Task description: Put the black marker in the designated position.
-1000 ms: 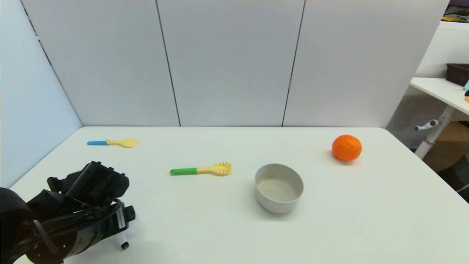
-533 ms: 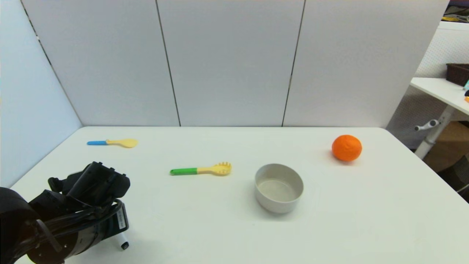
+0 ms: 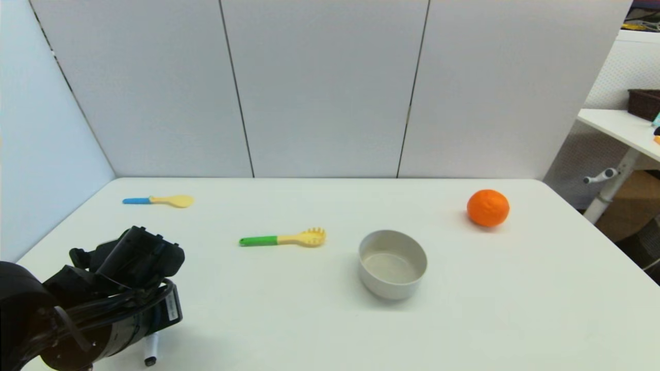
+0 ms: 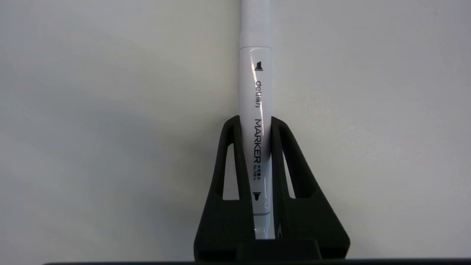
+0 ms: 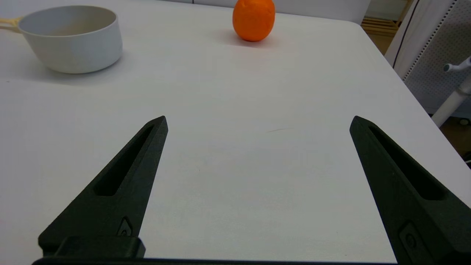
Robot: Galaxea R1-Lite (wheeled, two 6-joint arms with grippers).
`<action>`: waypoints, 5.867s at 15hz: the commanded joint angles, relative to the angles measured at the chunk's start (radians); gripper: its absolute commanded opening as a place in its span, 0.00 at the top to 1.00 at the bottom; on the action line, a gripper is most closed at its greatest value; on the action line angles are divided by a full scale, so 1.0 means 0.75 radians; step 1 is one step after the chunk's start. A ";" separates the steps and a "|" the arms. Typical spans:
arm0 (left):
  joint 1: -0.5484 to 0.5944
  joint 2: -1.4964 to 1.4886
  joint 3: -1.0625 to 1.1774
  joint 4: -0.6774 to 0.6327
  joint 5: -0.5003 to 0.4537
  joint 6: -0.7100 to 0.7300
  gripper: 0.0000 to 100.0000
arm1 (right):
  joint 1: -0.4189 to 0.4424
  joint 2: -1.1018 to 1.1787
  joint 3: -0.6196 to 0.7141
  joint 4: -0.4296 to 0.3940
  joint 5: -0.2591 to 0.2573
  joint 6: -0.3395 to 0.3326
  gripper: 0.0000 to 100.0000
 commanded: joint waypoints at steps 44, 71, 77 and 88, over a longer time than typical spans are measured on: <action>-0.842 1.053 -1.827 0.154 -0.274 -0.059 1.00 | 0.000 0.002 0.000 0.001 0.001 -0.001 0.00; -0.824 1.049 -1.833 0.168 -0.202 0.003 0.00 | 0.000 0.002 0.000 0.001 0.001 -0.001 0.00; -0.822 1.016 -1.833 0.137 -0.202 0.048 0.00 | 0.000 0.002 0.000 0.001 0.001 -0.001 0.00; -0.754 0.496 -1.692 0.426 -0.149 0.326 0.00 | 0.000 0.002 0.000 0.001 0.001 -0.001 0.00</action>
